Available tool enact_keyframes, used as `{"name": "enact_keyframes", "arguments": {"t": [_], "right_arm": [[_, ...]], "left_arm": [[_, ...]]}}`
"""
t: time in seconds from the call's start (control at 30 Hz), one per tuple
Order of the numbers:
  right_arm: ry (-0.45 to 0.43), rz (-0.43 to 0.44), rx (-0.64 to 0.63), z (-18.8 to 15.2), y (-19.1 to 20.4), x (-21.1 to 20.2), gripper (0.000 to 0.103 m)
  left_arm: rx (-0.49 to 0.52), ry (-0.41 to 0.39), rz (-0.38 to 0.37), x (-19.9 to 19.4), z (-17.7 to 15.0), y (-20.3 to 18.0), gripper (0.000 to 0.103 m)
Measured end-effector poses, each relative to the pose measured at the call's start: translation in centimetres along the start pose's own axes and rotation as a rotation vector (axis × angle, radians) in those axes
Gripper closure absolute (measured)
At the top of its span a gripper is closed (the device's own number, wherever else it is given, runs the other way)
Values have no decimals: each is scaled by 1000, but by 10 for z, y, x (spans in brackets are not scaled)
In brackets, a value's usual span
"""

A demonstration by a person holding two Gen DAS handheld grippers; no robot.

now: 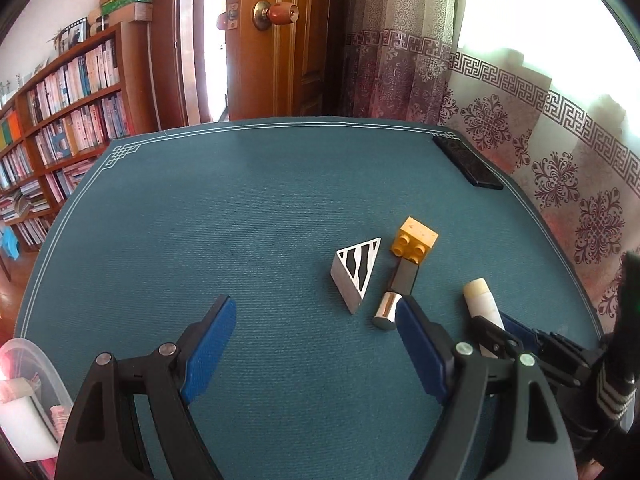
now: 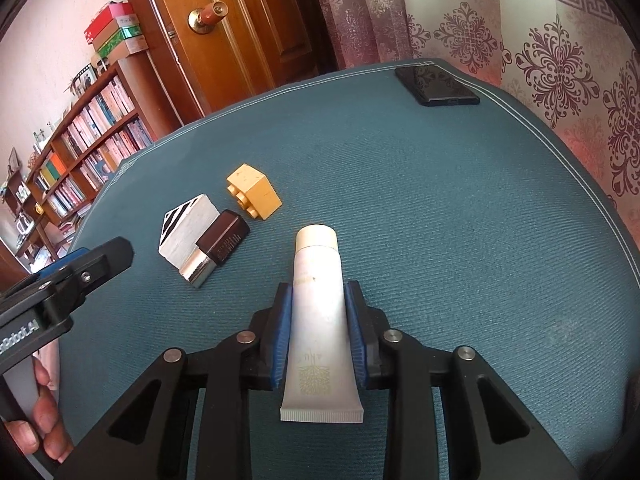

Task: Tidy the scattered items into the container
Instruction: 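Grasp the black-and-white striped triangular block with the left gripper, then carry the striped block over the bowl with the left gripper while the right carries the tube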

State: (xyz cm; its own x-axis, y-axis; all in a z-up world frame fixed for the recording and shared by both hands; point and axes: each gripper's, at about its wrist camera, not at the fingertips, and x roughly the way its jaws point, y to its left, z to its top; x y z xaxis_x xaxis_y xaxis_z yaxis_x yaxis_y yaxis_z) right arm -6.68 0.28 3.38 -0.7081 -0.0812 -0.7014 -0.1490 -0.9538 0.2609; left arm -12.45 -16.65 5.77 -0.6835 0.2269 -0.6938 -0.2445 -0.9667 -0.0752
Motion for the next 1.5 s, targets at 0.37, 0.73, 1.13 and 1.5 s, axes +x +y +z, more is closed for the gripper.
{"name": "enact_keyframes", "arguments": {"t": [0.37,0.73,1.13,1.5], "right_arm": [[-8,20,18,-1,-3,-1,74],[-11,12,11,-2,-2,-1,74],[-15,20,29,0,-6,0,74],[-19,42,54,2,-8,0,74]], "left_arm": [[-17,39,9,48,17,-8,18],[-17,74,-2,72,18,-10,30],[-11,41,-7,71,15,-7,71],[-31,49,-12,57,7,-9,71]]}}
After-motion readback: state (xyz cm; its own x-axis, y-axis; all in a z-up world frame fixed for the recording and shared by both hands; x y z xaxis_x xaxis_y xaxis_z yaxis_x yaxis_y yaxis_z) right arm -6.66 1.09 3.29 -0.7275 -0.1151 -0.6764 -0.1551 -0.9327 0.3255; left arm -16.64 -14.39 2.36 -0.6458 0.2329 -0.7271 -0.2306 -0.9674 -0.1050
